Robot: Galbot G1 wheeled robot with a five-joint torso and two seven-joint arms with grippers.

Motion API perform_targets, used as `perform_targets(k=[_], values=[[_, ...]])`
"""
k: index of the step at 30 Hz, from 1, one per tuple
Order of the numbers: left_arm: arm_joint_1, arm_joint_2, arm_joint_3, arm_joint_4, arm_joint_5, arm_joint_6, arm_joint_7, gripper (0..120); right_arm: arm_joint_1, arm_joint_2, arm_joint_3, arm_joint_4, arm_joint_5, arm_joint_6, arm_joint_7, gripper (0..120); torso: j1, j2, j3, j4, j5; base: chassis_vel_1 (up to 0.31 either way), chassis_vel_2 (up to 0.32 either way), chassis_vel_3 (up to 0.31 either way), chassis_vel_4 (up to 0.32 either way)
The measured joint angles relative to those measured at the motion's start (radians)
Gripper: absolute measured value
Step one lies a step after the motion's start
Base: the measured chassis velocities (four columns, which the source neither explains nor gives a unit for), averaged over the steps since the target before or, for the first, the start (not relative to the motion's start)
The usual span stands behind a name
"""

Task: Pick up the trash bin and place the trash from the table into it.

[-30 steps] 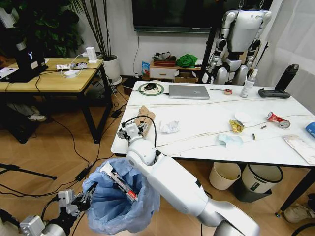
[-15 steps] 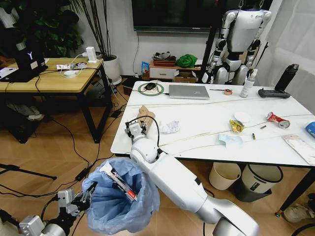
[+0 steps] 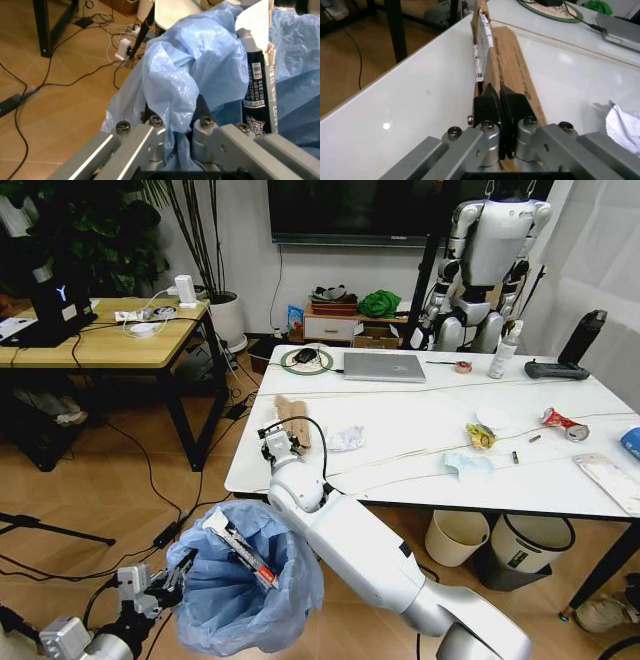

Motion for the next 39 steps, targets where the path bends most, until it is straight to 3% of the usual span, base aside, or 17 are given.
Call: perform_targets(k=[7,12,18,27,31,39], values=[[-0.006,0.007,0.002,0.006,-0.003,-0.001,0.003,1,-0.002,-0.031,0.015,0.015,0.012,0.001,0.000,0,0.000,0.000,0.000,0.0001,0.0000,0.000,0.000,0.000,0.000],[-0.008,0.010,0.003,0.006,-0.007,-0.002,0.003,1,-0.022,-0.089,0.030,0.109,0.071,0.031,-0.003,0,0.000,0.000,0.000,0.0001,0.0000,0.000,0.000,0.000,0.000],[-0.010,0.016,0.004,0.005,-0.017,-0.003,0.005,1,-0.078,-0.213,0.040,0.333,0.115,0.218,-0.061,0,0.000,0.000,0.000,-0.0002,0.0001,0.000,0.000,0.000,0.000],[-0.014,0.019,0.004,0.004,-0.027,-0.003,0.003,1,-0.151,-0.339,0.032,0.561,0.202,0.395,-0.136,0,0.000,0.000,0.000,0.0000,0.0001,0.000,0.000,0.000,0.000],[-0.005,0.015,-0.001,-0.001,-0.028,-0.002,0.002,1,-0.207,-0.435,-0.009,0.699,0.260,0.497,-0.216,0,0.000,0.000,0.000,0.0001,0.0000,0.000,0.000,0.000,0.000],[0.000,0.002,-0.011,-0.013,-0.028,0.001,-0.004,1,-0.309,-0.551,-0.115,0.802,0.250,0.615,-0.324,0,0.000,0.000,0.000,0.0001,0.0001,0.000,0.000,0.000,0.000]])
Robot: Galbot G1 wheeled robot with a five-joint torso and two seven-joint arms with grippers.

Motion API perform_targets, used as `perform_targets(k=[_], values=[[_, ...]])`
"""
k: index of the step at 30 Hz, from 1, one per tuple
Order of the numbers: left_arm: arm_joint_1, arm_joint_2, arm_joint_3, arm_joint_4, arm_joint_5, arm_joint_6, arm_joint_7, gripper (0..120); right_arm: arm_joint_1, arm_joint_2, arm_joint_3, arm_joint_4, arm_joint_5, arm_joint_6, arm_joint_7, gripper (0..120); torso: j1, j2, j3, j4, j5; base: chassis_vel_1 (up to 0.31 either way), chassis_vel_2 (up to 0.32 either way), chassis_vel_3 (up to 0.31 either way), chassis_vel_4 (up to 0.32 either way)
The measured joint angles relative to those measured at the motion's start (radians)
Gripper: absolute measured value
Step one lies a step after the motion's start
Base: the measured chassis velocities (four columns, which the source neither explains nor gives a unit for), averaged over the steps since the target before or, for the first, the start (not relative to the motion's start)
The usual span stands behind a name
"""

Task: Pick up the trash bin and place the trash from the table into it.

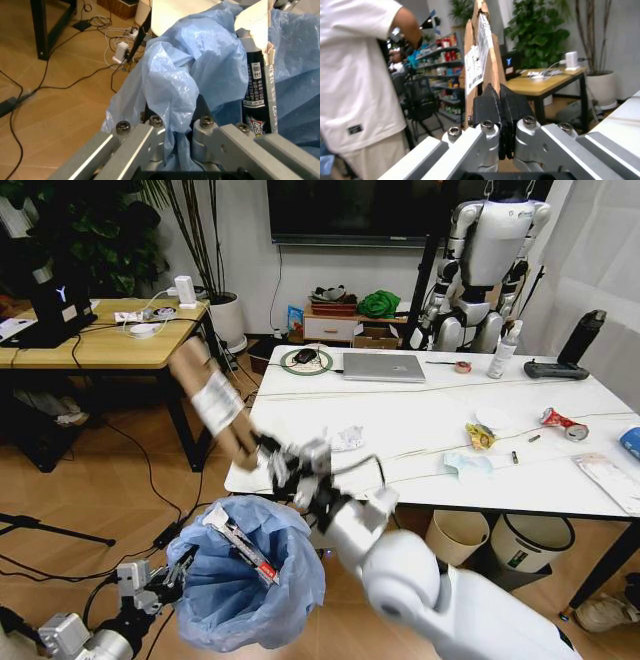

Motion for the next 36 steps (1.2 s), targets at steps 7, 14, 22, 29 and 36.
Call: perform_targets(k=[7,14,22,29,36], values=[[-0.003,-0.009,-0.003,0.000,0.000,0.002,-0.003,1,-0.117,-0.080,-0.026,0.031,-0.067,0.058,-0.063,0,0.000,0.000,0.000,-0.0001,0.0000,0.000,0.000,0.000,0.000],[-0.012,-0.011,-0.005,0.001,-0.002,0.005,-0.009,1,-0.215,-0.123,-0.024,0.067,-0.108,0.065,-0.070,0,0.000,0.000,0.000,-0.0002,-0.0001,0.000,0.000,0.000,0.000],[-0.017,-0.010,-0.008,0.001,-0.008,0.007,-0.014,1,-0.243,-0.125,-0.051,0.067,-0.115,0.065,-0.068,0,0.000,0.000,0.000,-0.0001,-0.0002,0.000,0.000,0.000,0.000],[-0.011,-0.010,-0.013,-0.005,-0.008,0.008,-0.014,1,-0.268,-0.136,-0.038,0.053,-0.133,0.061,-0.062,0,0.000,0.000,0.000,0.0000,-0.0001,0.000,0.000,0.000,0.000],[-0.013,-0.008,-0.014,-0.009,-0.010,0.008,-0.015,1,-0.313,-0.144,-0.018,0.048,-0.154,0.062,-0.056,0,0.000,0.000,0.000,-0.0001,-0.0001,0.000,0.000,0.000,0.000]])
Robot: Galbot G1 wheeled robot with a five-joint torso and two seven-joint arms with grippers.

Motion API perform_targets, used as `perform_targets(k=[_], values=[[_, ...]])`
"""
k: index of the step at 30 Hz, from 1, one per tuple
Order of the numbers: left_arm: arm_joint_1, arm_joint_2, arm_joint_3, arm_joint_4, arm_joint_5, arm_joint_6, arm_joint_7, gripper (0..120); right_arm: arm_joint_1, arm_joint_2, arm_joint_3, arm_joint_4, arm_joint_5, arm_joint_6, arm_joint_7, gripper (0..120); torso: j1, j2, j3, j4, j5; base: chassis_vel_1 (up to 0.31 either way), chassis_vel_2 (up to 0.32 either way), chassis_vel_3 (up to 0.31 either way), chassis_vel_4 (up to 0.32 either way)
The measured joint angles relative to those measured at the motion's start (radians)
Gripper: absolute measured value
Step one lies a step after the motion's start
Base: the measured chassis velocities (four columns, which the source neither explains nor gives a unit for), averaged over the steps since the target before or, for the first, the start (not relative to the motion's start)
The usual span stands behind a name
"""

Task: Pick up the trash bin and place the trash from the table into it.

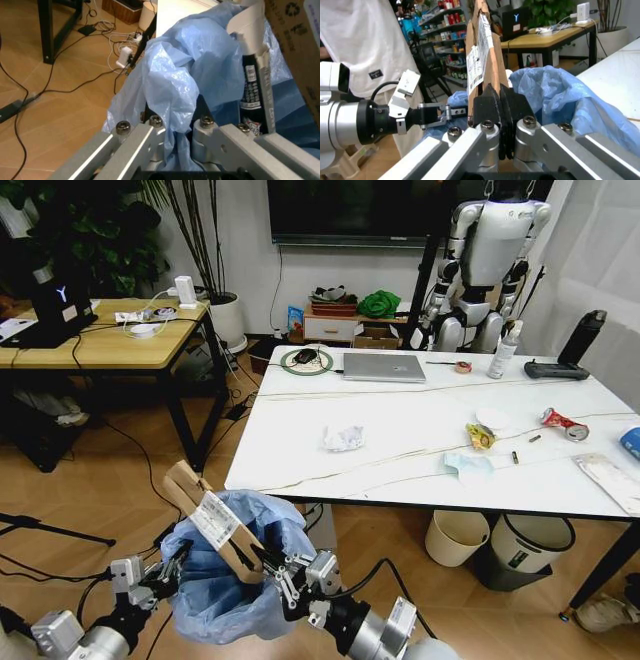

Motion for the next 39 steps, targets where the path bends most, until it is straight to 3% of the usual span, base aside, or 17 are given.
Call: perform_targets(k=[9,20,24,26,30,32,33,35,37,39], values=[[-0.002,0.002,0.000,0.001,0.000,0.001,-0.001,1,-0.026,-0.006,0.017,0.003,-0.016,0.000,-0.001,4,0.000,0.000,0.000,0.0000,0.0000,0.000,0.000,0.000,0.000],[-0.007,0.006,0.001,0.001,-0.003,0.002,-0.002,1,0.018,0.014,0.062,0.003,0.002,-0.006,0.008,40,0.000,0.000,0.000,0.0000,0.0001,0.000,0.000,0.000,0.000],[-0.013,0.003,0.010,0.003,-0.002,0.002,-0.002,1,0.077,0.052,0.143,0.008,0.045,-0.031,0.028,60,0.000,0.000,0.000,0.0000,0.0000,0.000,0.000,0.000,0.000],[-0.014,0.002,0.011,0.003,0.000,0.002,-0.002,1,0.082,0.058,0.154,0.006,0.049,-0.038,0.035,62,0.000,0.000,0.000,0.0000,0.0000,0.000,0.000,0.000,0.000],[-0.014,-0.003,0.021,0.007,0.006,0.002,0.000,1,0.096,0.083,0.207,-0.003,0.052,-0.087,0.070,73,0.000,0.000,0.000,0.0001,0.0001,0.000,0.000,0.000,0.000],[-0.014,-0.008,0.029,0.010,0.012,0.002,0.004,1,0.098,0.103,0.256,-0.015,0.051,-0.137,0.090,88,0.000,0.000,0.000,0.0001,0.0000,0.000,0.000,0.000,0.000],[-0.014,-0.008,0.029,0.010,0.012,0.002,0.004,1,0.098,0.103,0.256,-0.015,0.051,-0.137,0.090,88,0.000,0.000,0.000,0.0001,0.0000,0.000,0.000,0.000,0.000],[-0.018,-0.018,0.037,0.015,0.020,0.002,0.007,1,0.090,0.124,0.337,-0.032,0.051,-0.222,0.103,96,0.000,0.000,0.000,0.0002,-0.0001,0.000,0.000,0.000,0.000],[-0.024,-0.031,0.046,0.022,0.030,-0.002,0.011,1,0.072,0.160,0.482,-0.062,0.054,-0.405,0.092,100,0.000,0.000,0.000,-0.0001,-0.0003,0.000,0.000,0.000,0.000],[-0.025,-0.034,0.048,0.027,0.040,-0.005,0.017,1,0.071,0.194,0.560,-0.113,0.044,-0.477,0.072,100,0.000,0.000,0.000,-0.0002,0.0000,0.000,0.000,0.000,0.000]])
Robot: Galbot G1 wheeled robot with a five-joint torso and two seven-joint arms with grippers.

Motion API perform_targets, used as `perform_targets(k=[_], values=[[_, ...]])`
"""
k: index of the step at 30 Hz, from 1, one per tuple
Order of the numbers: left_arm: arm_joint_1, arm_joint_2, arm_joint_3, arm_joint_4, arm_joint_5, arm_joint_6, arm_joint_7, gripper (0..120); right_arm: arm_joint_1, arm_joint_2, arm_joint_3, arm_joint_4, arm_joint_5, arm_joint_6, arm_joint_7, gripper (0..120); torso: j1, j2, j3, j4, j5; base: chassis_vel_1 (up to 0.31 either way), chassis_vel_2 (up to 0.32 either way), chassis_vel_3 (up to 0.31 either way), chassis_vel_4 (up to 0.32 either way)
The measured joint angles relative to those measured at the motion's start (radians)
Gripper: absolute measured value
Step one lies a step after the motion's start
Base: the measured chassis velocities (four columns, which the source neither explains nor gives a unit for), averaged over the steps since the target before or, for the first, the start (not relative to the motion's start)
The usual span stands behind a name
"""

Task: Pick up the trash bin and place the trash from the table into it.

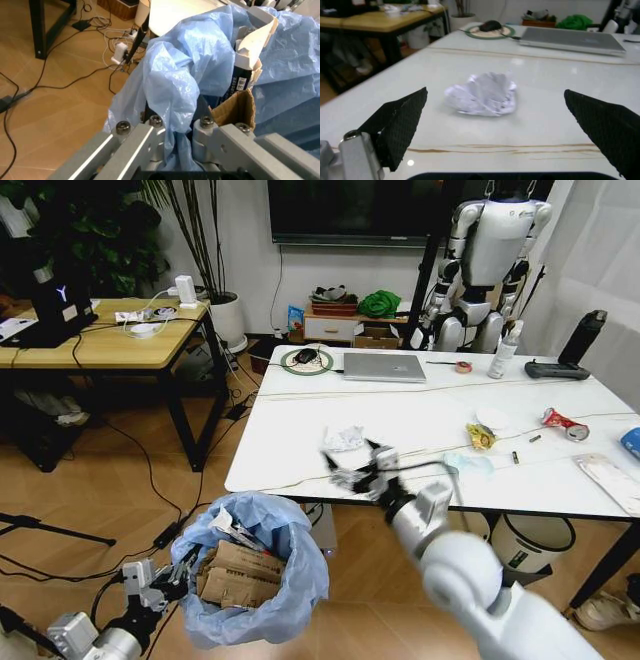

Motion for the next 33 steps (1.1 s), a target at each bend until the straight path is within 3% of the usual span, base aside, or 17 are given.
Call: perform_targets(k=[4,7,13,33], values=[[0.002,0.002,0.001,-0.001,0.006,-0.004,0.007,1,0.047,0.058,0.089,-0.144,-0.052,-0.065,-0.045,100,0.000,0.000,0.000,0.0001,0.0000,0.000,0.000,0.000,0.000],[0.005,0.001,0.003,-0.006,0.010,-0.006,0.010,1,0.137,0.151,0.089,-0.246,0.063,-0.116,-0.010,100,0.000,0.000,0.000,0.0002,0.0000,0.000,0.000,0.000,0.000],[0.004,-0.006,0.005,-0.014,0.019,-0.007,0.011,1,0.253,0.258,0.047,-0.360,0.195,-0.131,0.091,100,0.000,0.000,0.000,0.0005,-0.0002,0.000,0.000,0.000,0.000],[0.014,-0.017,-0.001,-0.027,0.028,-0.008,0.014,1,0.376,0.319,-0.031,-0.590,0.019,-0.077,0.059,100,0.000,0.000,0.000,0.0003,0.0000,0.000,0.000,0.000,0.000]])
